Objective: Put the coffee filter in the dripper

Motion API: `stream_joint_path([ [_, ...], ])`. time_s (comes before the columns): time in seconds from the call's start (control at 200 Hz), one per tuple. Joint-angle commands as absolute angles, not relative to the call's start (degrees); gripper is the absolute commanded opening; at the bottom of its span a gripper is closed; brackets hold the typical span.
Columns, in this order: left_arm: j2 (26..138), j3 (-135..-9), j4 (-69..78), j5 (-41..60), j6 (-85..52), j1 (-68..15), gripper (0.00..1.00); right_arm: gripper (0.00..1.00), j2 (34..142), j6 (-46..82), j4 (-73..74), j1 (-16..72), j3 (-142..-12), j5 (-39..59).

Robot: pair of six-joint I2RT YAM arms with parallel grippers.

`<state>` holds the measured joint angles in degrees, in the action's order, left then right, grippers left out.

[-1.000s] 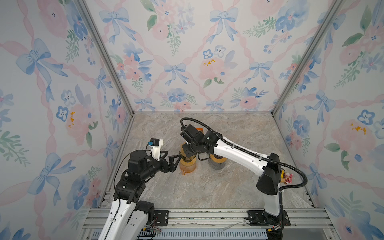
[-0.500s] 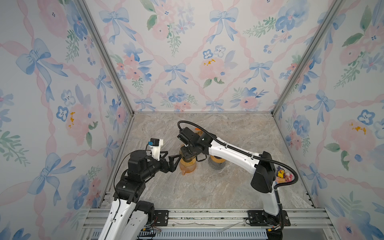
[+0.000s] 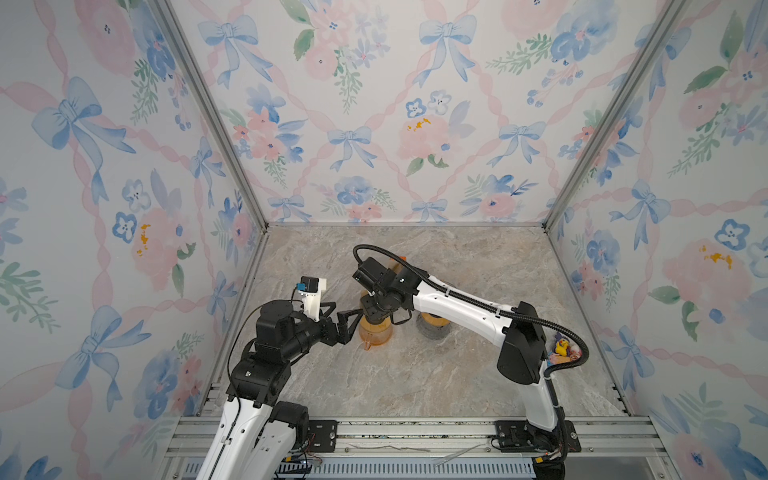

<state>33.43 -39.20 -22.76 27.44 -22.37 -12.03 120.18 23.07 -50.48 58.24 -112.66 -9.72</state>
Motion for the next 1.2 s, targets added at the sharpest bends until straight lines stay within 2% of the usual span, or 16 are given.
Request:
stream_joint_path([
  [0.0, 32.8, -38.66, -22.06, 27.07, -22.23, -12.37, 0.98, 0.42, 121.53, 22.68, -52.64, 58.71, -114.25, -10.26],
  [0.23, 32.92, -38.67, -22.02, 27.16, -22.18, -12.31, 0.98, 0.41, 121.44, 22.68, -53.52, 59.03, -115.34, -11.45],
  [0.64, 33.14, -38.67, -22.0, 27.16, -22.24, -12.34, 0.98, 0.27, 115.12, 21.78, -54.28, 60.68, -117.44, -14.92],
  [0.76, 33.22, -38.5, -22.04, 27.08, -22.24, -12.38, 0.98, 0.26, 112.35, 22.1, -53.98, 61.32, -116.17, -16.27],
  [0.935, 33.56, -38.54, -22.05, 27.03, -22.26, -12.31, 0.98, 0.29, 105.93, 23.09, -51.19, 62.89, -109.43, -18.43],
  [1.195, 36.69, -38.69, -22.37, 25.06, -22.31, -12.16, 0.98, 0.36, 91.34, 26.68, -43.79, 65.1, -90.51, -20.99],
])
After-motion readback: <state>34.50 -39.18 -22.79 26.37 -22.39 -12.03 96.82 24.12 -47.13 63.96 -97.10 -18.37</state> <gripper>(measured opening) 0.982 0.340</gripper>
